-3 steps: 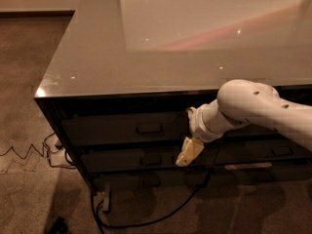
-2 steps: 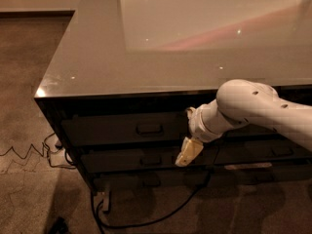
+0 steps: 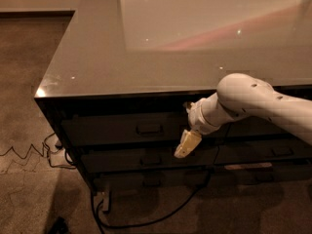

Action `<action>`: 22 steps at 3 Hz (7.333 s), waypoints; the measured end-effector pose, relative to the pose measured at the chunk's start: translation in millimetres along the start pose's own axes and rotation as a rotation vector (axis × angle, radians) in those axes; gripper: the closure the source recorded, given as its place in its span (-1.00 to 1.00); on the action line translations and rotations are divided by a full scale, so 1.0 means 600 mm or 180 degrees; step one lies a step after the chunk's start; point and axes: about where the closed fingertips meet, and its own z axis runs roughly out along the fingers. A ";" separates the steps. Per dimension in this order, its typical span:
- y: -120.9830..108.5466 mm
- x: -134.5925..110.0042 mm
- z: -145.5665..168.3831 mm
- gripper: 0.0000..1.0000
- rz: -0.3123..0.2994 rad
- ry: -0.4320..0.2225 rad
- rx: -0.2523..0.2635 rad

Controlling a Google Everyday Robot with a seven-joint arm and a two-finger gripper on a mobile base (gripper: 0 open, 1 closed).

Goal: Open top drawer

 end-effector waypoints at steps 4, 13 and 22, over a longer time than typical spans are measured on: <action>-0.012 0.054 0.060 -0.16 0.0197 0.0206 -0.0106; -0.012 -0.021 0.061 -1.00 -0.0160 0.0267 -0.0312; 0.116 0.096 -0.007 0.23 -0.0153 0.0711 -0.0338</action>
Offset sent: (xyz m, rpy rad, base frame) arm 0.0177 -0.0171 -0.0626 -0.0514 0.0920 -0.0595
